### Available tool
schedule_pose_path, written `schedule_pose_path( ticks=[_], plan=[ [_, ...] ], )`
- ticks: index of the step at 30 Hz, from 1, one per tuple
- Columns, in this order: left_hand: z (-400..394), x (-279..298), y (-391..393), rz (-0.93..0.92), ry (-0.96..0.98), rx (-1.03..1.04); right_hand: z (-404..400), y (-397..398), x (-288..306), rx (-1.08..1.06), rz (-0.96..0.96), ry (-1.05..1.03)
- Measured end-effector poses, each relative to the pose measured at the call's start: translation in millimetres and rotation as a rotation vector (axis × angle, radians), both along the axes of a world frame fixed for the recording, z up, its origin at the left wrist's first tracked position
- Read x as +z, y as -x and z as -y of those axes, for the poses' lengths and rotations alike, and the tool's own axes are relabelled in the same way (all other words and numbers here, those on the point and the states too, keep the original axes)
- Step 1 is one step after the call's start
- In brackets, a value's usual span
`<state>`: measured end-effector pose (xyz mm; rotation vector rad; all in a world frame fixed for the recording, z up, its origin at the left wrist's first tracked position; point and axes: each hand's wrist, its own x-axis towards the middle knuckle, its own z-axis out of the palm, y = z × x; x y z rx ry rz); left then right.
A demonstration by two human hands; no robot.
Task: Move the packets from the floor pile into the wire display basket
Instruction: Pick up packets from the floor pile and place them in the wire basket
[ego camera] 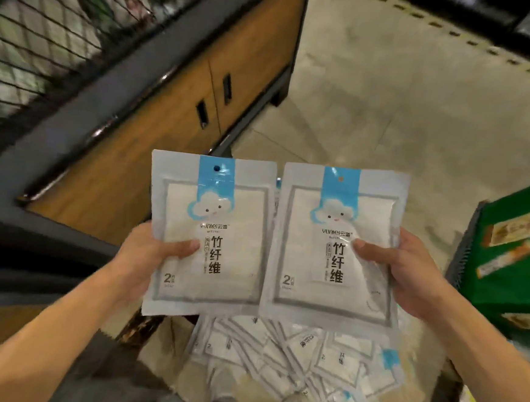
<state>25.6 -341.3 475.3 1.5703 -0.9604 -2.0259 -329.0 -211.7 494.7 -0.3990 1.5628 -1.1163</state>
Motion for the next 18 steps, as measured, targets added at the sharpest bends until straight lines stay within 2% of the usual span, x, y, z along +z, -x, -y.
schedule_pose_path(
  ticks=[5, 10, 14, 18],
  plan=[
    [-7, 157, -66, -0.044, 0.149, 0.068, 27, -43, 151, 0.123, 0.004, 0.09],
    [-51, 275, -132, -0.057, 0.261, 0.182, 31, -99, 264, 0.259, 0.023, 0.161],
    [-112, 347, -184, -0.027, 0.351, 0.325, 22, -142, 337, 0.349, 0.07, 0.249],
    [-191, 397, -221, 0.036, 0.435, 0.517, 9, -181, 383, 0.504, 0.144, 0.318]
  ],
)
